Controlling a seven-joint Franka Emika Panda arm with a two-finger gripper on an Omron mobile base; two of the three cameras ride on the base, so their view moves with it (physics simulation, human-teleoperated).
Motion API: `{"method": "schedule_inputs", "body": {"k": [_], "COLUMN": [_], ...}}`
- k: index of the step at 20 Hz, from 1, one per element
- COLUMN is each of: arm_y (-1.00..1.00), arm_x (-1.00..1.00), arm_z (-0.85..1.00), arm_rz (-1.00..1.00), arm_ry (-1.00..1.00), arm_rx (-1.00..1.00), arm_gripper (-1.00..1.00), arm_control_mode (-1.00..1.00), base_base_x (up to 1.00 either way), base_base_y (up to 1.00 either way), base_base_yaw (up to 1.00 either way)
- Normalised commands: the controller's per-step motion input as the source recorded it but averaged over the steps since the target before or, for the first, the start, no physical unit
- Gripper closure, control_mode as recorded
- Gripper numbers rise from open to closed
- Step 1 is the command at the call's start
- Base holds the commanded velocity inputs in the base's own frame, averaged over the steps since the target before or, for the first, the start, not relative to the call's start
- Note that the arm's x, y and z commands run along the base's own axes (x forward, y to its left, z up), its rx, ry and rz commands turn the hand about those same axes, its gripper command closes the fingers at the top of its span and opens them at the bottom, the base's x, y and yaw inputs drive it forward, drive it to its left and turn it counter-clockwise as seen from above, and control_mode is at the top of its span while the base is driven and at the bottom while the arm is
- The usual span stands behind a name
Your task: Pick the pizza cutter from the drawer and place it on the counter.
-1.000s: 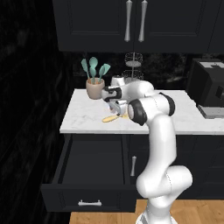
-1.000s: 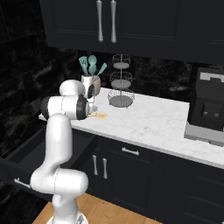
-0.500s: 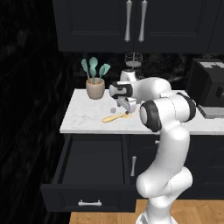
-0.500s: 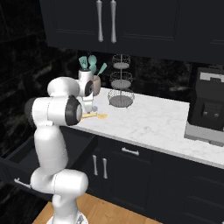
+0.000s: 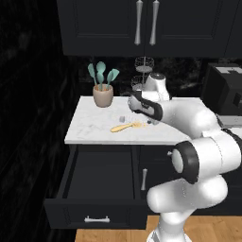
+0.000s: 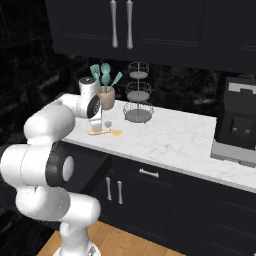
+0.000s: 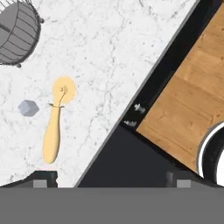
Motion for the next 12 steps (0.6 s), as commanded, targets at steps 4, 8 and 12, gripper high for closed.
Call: {"method": "schedule_inputs", "body": {"k": [4, 8, 12], "arm_y": [-0.29, -0.43, -0.34], "arm_x": [-1.0, -0.77, -0.27], "arm_z": [0.7, 0.54, 0.11], "arm_rz": [0.0, 0.0, 0.0], "arm_ry": [-0.23, -0.19, -0.12], "arm_rx": [0.01, 0.06, 0.15], "arm_gripper": [-1.0, -1.0, -1.0], "arm_control_mode": [-1.0, -1.0, -1.0], "base_base_x": [0.0, 0.0, 0.0], "base_base_y": [0.0, 0.0, 0.0], "base_base_yaw": [0.0, 0.0, 0.0]}}
